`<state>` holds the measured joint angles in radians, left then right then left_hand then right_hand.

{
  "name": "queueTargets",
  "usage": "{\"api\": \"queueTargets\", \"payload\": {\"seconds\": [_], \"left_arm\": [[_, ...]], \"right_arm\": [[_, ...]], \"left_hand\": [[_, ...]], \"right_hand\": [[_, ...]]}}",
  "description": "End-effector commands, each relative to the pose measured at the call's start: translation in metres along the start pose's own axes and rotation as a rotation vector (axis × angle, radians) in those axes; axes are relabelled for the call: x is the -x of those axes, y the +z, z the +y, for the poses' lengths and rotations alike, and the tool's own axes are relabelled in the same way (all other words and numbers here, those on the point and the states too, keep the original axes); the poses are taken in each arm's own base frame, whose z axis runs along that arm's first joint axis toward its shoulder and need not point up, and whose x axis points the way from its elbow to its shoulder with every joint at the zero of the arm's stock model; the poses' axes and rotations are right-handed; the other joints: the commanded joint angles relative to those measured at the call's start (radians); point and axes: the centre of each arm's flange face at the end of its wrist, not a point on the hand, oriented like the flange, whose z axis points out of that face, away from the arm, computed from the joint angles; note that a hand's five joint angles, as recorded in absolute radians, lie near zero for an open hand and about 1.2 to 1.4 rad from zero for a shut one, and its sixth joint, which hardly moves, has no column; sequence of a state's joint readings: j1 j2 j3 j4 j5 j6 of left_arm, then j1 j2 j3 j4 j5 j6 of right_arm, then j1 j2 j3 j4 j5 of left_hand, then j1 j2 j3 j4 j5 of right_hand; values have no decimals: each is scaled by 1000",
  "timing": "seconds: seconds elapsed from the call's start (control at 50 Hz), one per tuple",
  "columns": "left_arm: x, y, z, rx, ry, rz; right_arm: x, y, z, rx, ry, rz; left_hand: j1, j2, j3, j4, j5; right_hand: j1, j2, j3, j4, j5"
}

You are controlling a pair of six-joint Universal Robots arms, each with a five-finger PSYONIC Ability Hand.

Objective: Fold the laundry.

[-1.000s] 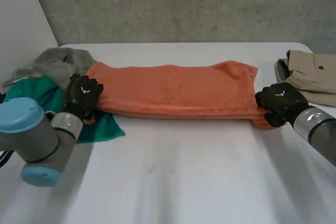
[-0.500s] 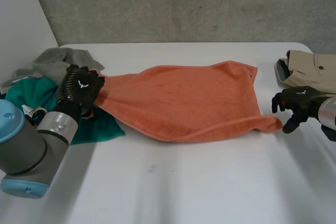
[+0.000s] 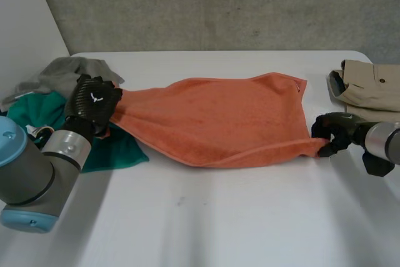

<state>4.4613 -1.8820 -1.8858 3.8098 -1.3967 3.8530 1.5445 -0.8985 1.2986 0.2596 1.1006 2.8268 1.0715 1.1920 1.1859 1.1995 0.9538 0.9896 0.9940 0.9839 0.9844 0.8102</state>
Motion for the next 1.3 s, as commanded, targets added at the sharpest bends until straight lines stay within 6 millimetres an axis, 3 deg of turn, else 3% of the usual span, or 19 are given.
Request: {"api": "queueTargets", "payload": {"seconds": [0.02,0.04,0.06,0.12,0.16,0.22,0.3,0.38,0.5,0.6,0.7,0.78,0.82,0.84,0.9,0.98,1.06,1.18,1.3], "left_arm": [[4,-1,-5,2,-21,-1],[7,-2,-9,0,-21,-1],[11,-4,-14,-5,-23,-7],[36,-12,-40,-31,-35,-40],[53,-20,-62,-47,-65,-51],[72,-27,-86,-68,-91,-64],[102,-39,-123,-75,-130,-70],[109,-46,-133,-2,-149,-12],[93,-37,-115,153,-176,116],[71,-3,-76,258,-173,183],[51,39,-49,267,-141,211],[62,88,-50,148,-62,101],[72,105,-59,66,-41,27],[88,122,-81,-71,-19,-80],[116,138,-125,-348,16,-277],[145,139,-164,-642,-10,-488],[160,131,-168,-671,-77,-505],[144,133,-136,-531,-118,-416],[107,131,-93,-392,-137,-314]], "right_arm": [[-2,6,-7,-48,-78,87],[-3,1,-14,-75,-95,107],[-4,-18,-40,-153,-143,145],[1,-59,-84,-282,-238,196],[5,-100,-115,-372,-334,252],[3,-145,-134,-390,-461,341],[7,-182,-146,-369,-619,424],[20,-205,-148,-359,-683,445],[25,-191,-138,-313,-672,386],[36,-138,-118,-213,-652,248],[19,-94,-117,-171,-636,312],[3,-63,-145,-311,-648,451],[6,-57,-181,-513,-629,531],[5,-58,-193,-586,-615,556],[3,-73,-238,-895,-536,629],[2,-102,-273,-1192,-459,705],[5,-104,-275,-1215,-461,706],[8,-87,-256,-1147,-476,649],[9,-57,-224,-1026,-489,567]], "left_hand": [[325,204,210,197,268],[325,204,210,197,268],[325,204,210,197,268],[325,204,210,197,268],[325,204,210,197,268],[325,204,210,197,268],[325,204,210,197,268],[325,204,210,197,268],[325,204,210,197,268],[325,204,210,197,268],[325,204,210,197,268],[325,204,210,197,268],[325,204,210,197,268],[325,204,210,197,268],[325,204,210,197,268],[325,204,210,197,268],[325,204,210,197,268],[325,204,210,197,268],[325,204,210,197,268]], "right_hand": [[407,402,412,412,412],[407,402,412,412,412],[407,402,412,412,412],[407,402,412,412,412],[407,402,412,412,412],[407,402,412,412,412],[407,402,412,412,412],[407,402,412,412,412],[407,402,412,412,412],[407,402,412,412,412],[407,402,412,412,412],[407,402,412,412,412],[407,402,412,412,412],[407,402,412,412,412],[407,402,412,412,412],[407,402,412,412,412],[407,402,412,412,412],[407,402,412,412,412],[407,402,412,412,412]]}}
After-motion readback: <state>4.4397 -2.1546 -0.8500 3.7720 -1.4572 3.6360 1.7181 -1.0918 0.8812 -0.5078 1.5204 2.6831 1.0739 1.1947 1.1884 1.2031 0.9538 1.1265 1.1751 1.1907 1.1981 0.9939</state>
